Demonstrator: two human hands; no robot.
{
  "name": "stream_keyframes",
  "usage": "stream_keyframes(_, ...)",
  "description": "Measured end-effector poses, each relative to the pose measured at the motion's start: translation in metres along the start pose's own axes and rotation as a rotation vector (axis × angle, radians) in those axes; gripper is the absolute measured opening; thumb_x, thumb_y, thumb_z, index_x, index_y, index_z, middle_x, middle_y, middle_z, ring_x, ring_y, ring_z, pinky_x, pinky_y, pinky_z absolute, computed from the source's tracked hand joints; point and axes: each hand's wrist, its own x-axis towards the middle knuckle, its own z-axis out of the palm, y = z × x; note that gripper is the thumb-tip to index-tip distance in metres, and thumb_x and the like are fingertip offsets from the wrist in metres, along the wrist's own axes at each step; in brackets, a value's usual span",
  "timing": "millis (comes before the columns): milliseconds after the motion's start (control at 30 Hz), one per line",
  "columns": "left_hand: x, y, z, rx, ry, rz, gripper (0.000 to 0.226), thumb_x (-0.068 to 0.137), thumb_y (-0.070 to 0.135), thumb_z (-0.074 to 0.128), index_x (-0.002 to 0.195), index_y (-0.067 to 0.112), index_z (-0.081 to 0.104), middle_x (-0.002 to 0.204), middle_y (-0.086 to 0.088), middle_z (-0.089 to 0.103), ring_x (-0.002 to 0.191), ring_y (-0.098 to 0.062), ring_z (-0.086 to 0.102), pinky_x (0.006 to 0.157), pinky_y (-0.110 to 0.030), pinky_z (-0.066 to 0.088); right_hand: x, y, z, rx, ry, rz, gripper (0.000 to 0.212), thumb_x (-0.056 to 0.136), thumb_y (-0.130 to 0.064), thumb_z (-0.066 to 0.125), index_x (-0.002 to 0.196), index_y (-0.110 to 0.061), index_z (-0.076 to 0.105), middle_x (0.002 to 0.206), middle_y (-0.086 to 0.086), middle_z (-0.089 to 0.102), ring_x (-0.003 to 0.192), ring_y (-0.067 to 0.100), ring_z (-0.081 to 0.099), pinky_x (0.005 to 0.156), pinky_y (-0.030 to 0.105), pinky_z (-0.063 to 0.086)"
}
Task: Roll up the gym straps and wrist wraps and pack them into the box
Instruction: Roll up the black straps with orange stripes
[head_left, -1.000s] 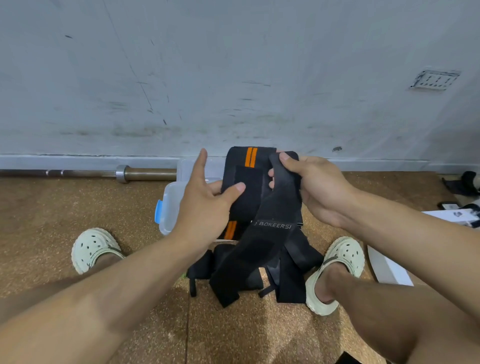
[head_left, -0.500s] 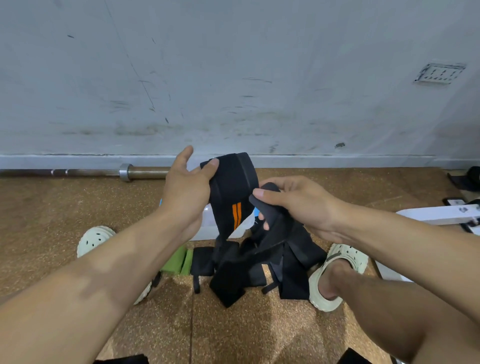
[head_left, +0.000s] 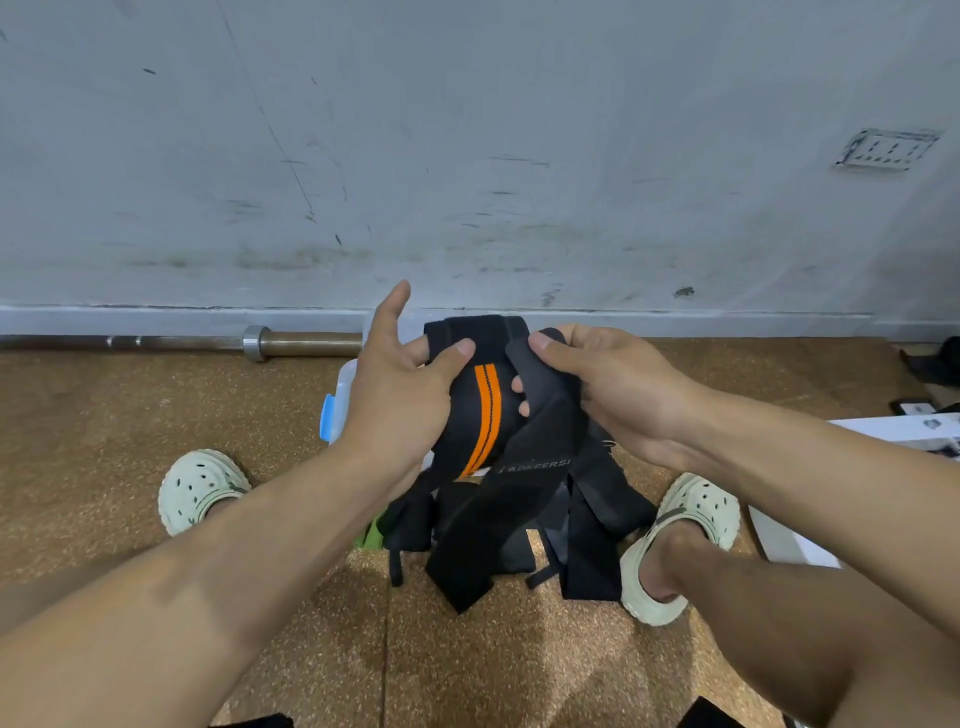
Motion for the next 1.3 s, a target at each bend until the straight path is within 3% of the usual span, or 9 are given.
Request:
stream_keyframes(233,0.014,0.017,-0.015,-0.161,0.17,-0.071,0.069,0.102,0.007,0.06,0.157,0.03,0.027,0.104,0.006,0.068,0.087,-0.009,0.072,0.053,-0.019,0.056,-0.009,0.002,-0.005,-0.209,-0.071,0.032,0.027,0.098,-0.029,0.067,0.122,-0.016,0.07,0.082,0.015,0.074,0.068,0.03,0.071,0.069,0.035,0.059)
stream_keyframes(433,0.0,0.018,-0.005,-0.147,-0.021,-0.217,0.083,0.096,0.024,0.07,0.16,0.033,0.02,0.136,-0.001,0.058,0.114,-0.024,0.066,0.098,-0.048,0.055,-0.01,0.008,0.011,-0.065,0.017,-0.05,0.021,0.097,-0.028,0.069,0.097,-0.007,0.073,0.064,0.011,0.064,0.052,0.021,0.06,0.062,0.032,0.055)
stream_keyframes(567,-0.006,0.011,-0.002,0.056,-0.165,-0.158,0.086,0.097,0.008,0.067,0.159,0.04,0.018,0.121,-0.003,0.07,0.1,-0.021,0.075,0.09,-0.044,0.06,-0.006,-0.001,0.007,-0.002,0.022,-0.006,0.023,0.102,-0.028,0.061,0.108,-0.008,0.072,0.07,0.008,0.067,0.056,0.019,0.062,0.061,0.031,0.057)
stream_keyframes(667,0.0,0.009,-0.007,0.03,-0.057,-0.13,0.087,0.098,0.002,0.062,0.161,0.039,0.014,0.135,-0.005,0.061,0.106,-0.021,0.071,0.088,-0.042,0.06,-0.005,-0.004,0.003,-0.024,-0.009,0.003,0.026,0.106,-0.025,0.054,0.121,-0.01,0.067,0.08,0.008,0.072,0.065,0.019,0.067,0.064,0.029,0.058)
stream_keyframes(767,0.008,0.011,-0.012,0.011,0.04,-0.092,0.087,0.099,0.003,0.062,0.161,0.04,0.012,0.15,-0.012,0.049,0.111,-0.026,0.068,0.092,-0.048,0.059,-0.008,-0.005,0.004,-0.054,-0.036,-0.023,0.024,0.106,-0.023,0.053,0.112,-0.002,0.065,0.086,0.012,0.073,0.069,0.021,0.068,0.067,0.03,0.06)
stream_keyframes(867,0.01,0.013,-0.012,-0.056,0.098,-0.07,0.083,0.101,0.002,0.058,0.16,0.041,0.014,0.134,-0.01,0.06,0.099,-0.021,0.072,0.081,-0.041,0.063,-0.015,-0.002,0.005,-0.102,-0.093,0.005,0.022,0.092,-0.027,0.069,0.104,-0.009,0.067,0.096,0.01,0.075,0.083,0.022,0.069,0.083,0.037,0.058)
stream_keyframes(1000,0.012,0.016,-0.013,-0.079,0.126,-0.073,0.08,0.103,0.003,0.055,0.159,0.044,0.015,0.116,-0.01,0.067,0.093,-0.022,0.073,0.07,-0.036,0.062,-0.024,0.004,0.013,-0.147,-0.055,-0.029,0.01,0.084,-0.024,0.079,0.088,-0.015,0.075,0.094,0.003,0.076,0.081,0.013,0.072,0.081,0.037,0.06)
stream_keyframes(1200,0.009,0.015,-0.01,-0.064,0.089,-0.062,0.079,0.103,0.004,0.055,0.158,0.046,0.017,0.115,-0.007,0.069,0.1,-0.03,0.074,0.086,-0.052,0.061,-0.026,0.008,0.02,-0.122,0.028,-0.064,0.011,0.086,-0.02,0.08,0.092,-0.011,0.078,0.099,0.005,0.079,0.088,0.02,0.076,0.087,0.043,0.062)
stream_keyframes(1300,0.008,0.012,-0.008,-0.074,0.081,-0.03,0.078,0.103,0.006,0.056,0.158,0.046,0.018,0.112,0.001,0.067,0.099,-0.027,0.074,0.087,-0.051,0.061,-0.026,0.01,0.023,-0.092,0.039,-0.04,0.01,0.085,-0.018,0.08,0.092,-0.011,0.08,0.102,0.009,0.079,0.088,0.018,0.077,0.074,0.032,0.064)
